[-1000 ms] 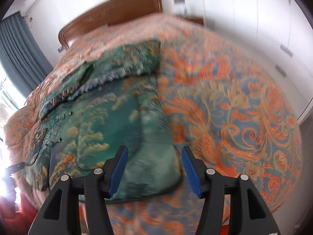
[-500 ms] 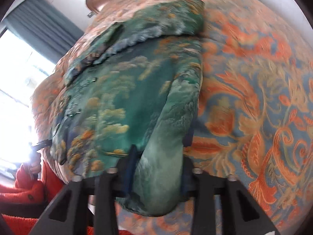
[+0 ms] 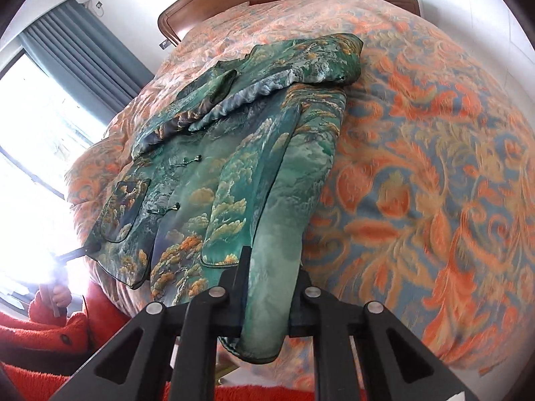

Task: Fold large clothes

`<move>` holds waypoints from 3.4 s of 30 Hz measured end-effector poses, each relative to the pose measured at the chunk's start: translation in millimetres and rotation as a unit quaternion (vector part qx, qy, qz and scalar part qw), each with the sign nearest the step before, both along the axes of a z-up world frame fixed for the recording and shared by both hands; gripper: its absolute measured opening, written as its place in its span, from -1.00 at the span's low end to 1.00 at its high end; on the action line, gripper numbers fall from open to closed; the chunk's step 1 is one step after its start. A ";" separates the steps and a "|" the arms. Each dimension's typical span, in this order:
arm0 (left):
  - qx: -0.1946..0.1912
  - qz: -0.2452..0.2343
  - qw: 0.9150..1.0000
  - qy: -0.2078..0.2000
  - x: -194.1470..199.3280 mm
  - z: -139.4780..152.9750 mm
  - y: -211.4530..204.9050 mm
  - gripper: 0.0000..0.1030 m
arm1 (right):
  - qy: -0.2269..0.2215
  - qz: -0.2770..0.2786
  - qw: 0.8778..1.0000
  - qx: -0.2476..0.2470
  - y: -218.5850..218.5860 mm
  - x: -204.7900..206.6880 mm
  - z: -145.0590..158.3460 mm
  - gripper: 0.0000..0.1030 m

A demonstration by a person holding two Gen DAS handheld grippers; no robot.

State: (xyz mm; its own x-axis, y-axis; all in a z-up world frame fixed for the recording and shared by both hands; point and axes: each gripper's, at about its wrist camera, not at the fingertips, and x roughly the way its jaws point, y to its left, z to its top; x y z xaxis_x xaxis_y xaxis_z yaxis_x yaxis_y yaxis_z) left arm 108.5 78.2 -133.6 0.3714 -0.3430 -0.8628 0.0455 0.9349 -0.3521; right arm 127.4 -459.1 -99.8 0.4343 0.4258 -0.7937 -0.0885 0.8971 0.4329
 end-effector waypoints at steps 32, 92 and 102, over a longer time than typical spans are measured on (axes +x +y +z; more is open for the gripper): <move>-0.099 0.021 0.986 -0.134 194.2 132.4 17.6 -0.81 | -0.075 0.001 0.992 0.106 -8.0 120.3 95.2 -0.74; 0.144 0.107 0.976 -0.123 382.3 -40.6 -27.0 -0.75 | -0.082 -0.124 0.970 -0.193 7.3 348.6 -50.0 -0.89; 0.133 0.133 0.971 -0.148 355.9 -9.0 -16.3 0.58 | -0.085 -0.139 0.973 -0.163 -4.7 339.4 -53.5 -0.41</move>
